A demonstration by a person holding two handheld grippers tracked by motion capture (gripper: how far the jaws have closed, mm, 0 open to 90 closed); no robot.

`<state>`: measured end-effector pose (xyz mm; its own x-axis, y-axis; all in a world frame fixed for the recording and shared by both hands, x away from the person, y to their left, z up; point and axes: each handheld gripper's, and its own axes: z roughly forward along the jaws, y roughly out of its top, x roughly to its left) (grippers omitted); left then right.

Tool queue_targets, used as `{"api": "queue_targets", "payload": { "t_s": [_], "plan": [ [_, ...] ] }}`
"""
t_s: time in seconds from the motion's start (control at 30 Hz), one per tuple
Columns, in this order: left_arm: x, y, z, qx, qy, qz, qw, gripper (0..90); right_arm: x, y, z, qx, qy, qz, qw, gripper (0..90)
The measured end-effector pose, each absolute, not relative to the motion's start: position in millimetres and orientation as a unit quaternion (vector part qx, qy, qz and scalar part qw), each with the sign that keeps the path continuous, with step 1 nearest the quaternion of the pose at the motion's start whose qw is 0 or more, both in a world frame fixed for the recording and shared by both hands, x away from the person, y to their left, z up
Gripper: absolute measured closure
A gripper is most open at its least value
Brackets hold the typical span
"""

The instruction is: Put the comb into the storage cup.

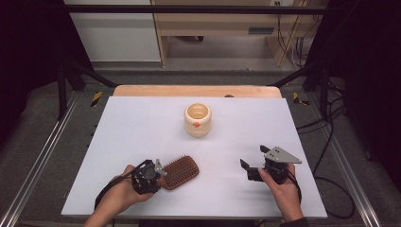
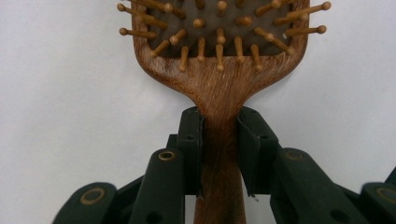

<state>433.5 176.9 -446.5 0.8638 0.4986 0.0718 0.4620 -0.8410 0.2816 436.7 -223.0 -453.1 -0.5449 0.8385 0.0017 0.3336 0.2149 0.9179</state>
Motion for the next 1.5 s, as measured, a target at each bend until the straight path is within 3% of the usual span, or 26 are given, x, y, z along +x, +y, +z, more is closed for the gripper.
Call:
{"api": "queue_targets", "payload": {
  "t_s": [0.63, 1.2, 1.5],
  "plan": [
    [431.2, 178.9, -436.1, 0.951, 0.239, 0.117, 0.16, 72.8, 436.8, -223.4, -452.5, 0.399, 0.733, 0.486, 0.26, 7.9],
    [424.8, 182.6, -430.7, 0.901, 0.257, 0.195, 0.289, 72.8, 435.8, -222.4, -451.7, 0.398, 0.729, 0.494, 0.257, 7.7],
    [420.8, 181.0, -434.2, 0.879, 0.267, 0.22, 0.327, 72.8, 433.8, -214.9, -449.6, 0.392, 0.721, 0.521, 0.236, 7.1]
  ]
}}
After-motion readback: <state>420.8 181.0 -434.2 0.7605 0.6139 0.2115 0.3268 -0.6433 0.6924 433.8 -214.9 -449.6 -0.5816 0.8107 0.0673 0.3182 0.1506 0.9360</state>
